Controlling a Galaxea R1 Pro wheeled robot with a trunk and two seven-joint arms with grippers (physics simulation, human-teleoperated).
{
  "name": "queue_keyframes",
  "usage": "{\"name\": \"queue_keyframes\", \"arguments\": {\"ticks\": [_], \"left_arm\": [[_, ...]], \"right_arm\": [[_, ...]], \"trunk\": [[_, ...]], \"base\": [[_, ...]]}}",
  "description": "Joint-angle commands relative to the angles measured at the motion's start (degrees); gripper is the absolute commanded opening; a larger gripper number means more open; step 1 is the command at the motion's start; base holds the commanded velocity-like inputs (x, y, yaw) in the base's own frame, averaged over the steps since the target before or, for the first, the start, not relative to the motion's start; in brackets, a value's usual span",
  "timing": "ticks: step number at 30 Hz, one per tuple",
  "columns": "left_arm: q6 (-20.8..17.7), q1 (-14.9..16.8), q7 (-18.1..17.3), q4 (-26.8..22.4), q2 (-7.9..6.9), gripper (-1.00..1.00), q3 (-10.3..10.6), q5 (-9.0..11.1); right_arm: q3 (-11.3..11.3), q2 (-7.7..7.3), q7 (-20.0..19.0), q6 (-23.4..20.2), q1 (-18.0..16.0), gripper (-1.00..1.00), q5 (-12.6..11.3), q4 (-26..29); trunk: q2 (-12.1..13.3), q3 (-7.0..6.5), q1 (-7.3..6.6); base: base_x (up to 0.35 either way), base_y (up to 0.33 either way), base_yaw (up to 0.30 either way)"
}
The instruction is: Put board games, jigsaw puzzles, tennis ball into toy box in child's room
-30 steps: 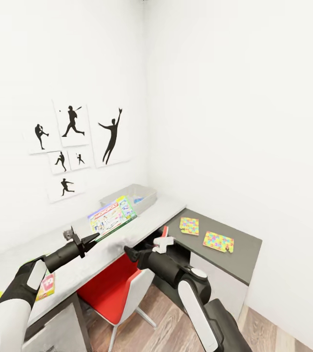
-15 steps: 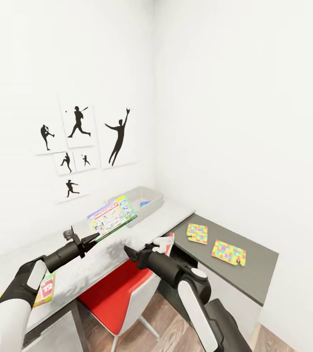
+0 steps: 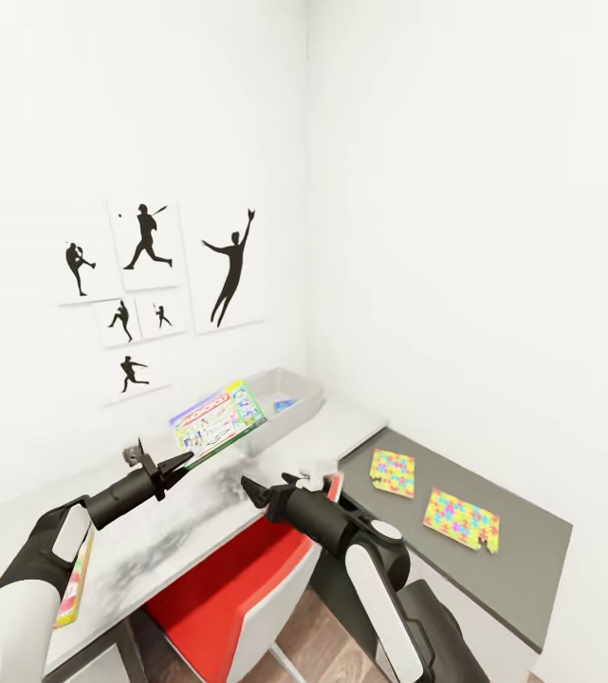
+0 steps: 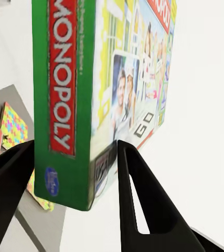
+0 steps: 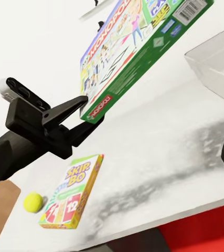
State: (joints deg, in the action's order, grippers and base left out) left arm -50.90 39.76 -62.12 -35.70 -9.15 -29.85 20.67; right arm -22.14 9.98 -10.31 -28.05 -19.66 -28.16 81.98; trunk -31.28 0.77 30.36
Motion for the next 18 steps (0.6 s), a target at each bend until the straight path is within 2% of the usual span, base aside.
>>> {"name": "queue_keyframes", "arguments": {"ticks": [1, 5, 18], "left_arm": [[-0.4, 0.1, -0.1, 0.0, 0.01, -1.0, -0.1, 0.3], [-0.4, 0.1, -0.1, 0.0, 0.01, -1.0, -0.1, 0.3], [-0.4, 0.1, -0.1, 0.0, 0.01, -1.0, -0.1, 0.3]], "right_arm": [[0.1, 0.02, -0.1, -0.3, 0.0, 1.0, -0.2, 0.0], [0.1, 0.02, -0.1, -0.3, 0.0, 1.0, -0.2, 0.0], [0.0, 0.02, -0.1, -0.3, 0.0, 1.0, -0.2, 0.0]], "trunk": [[-0.1, 0.06, 0.05], [-0.1, 0.0, 0.05], [-0.1, 0.0, 0.05]], "base": [[0.225, -0.003, 0.252], [0.206, -0.001, 0.155], [0.175, 0.0, 0.003]]}}
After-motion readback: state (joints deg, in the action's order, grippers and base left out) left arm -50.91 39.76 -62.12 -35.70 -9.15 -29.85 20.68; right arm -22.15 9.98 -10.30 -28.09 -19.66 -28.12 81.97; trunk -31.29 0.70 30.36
